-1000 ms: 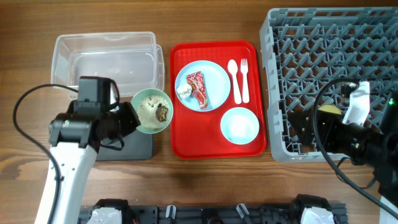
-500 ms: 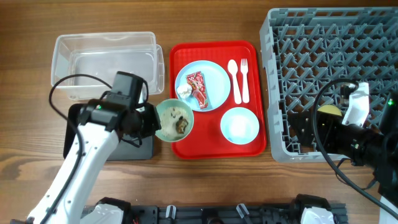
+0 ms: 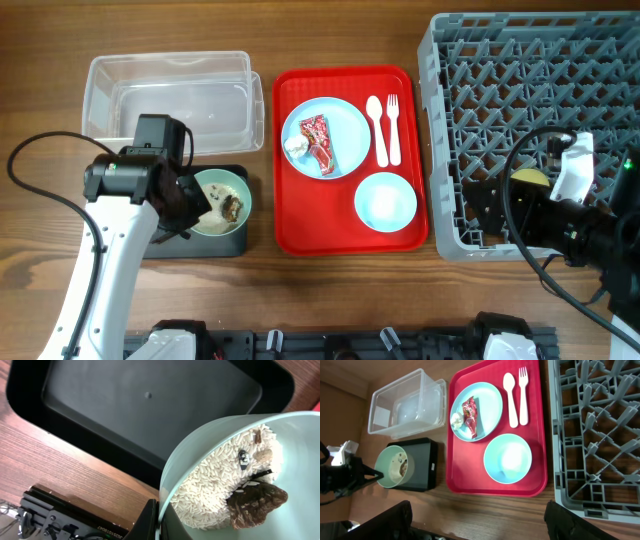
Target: Sort waste into correct bins and load items into the dishwasher rack
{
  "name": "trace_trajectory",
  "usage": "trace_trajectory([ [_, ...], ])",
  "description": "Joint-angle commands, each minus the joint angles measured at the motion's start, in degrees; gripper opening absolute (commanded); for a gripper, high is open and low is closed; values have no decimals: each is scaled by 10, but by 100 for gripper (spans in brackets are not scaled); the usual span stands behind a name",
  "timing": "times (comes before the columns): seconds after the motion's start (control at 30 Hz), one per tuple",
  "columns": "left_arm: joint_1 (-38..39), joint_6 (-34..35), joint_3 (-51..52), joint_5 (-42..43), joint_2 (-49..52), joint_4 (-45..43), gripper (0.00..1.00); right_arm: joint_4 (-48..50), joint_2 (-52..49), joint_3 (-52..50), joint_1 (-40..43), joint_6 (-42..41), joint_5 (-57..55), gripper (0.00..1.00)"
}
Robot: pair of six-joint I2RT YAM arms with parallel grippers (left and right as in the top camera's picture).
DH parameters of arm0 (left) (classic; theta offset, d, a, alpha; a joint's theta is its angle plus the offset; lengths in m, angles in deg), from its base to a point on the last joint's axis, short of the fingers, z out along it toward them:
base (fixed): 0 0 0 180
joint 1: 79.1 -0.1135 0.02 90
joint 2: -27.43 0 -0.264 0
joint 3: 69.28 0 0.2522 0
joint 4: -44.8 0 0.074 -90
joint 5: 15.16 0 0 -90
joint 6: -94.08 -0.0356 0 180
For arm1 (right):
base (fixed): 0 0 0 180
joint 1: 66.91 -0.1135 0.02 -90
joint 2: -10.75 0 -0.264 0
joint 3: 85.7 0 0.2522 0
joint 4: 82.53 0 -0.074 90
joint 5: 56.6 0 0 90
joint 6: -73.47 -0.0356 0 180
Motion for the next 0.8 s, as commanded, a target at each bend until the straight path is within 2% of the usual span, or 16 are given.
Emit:
trace_trajectory([
  [0.0, -19, 8, -12, 4, -10, -2, 4, 3, -2, -2, -3, 10, -5, 86],
  [0.2, -68, -4, -12, 71, -10, -4, 4, 3, -2, -2, -3, 10, -5, 87],
  [0.33, -71, -102, -10, 168, -8, -58, 4, 3, -2, -2, -3, 10, -5, 87],
  [0.5, 1, -147, 7, 197, 6, -114, 4, 3, -2, -2, -3, 10, -5, 87],
  [0.63, 82, -139, 41, 171, 33, -165, 4, 3, -2, -2, -3, 10, -5, 87],
  [0.77, 136, -114, 88, 183, 84, -228, 4, 3, -2, -2, -3, 10, -5, 87],
])
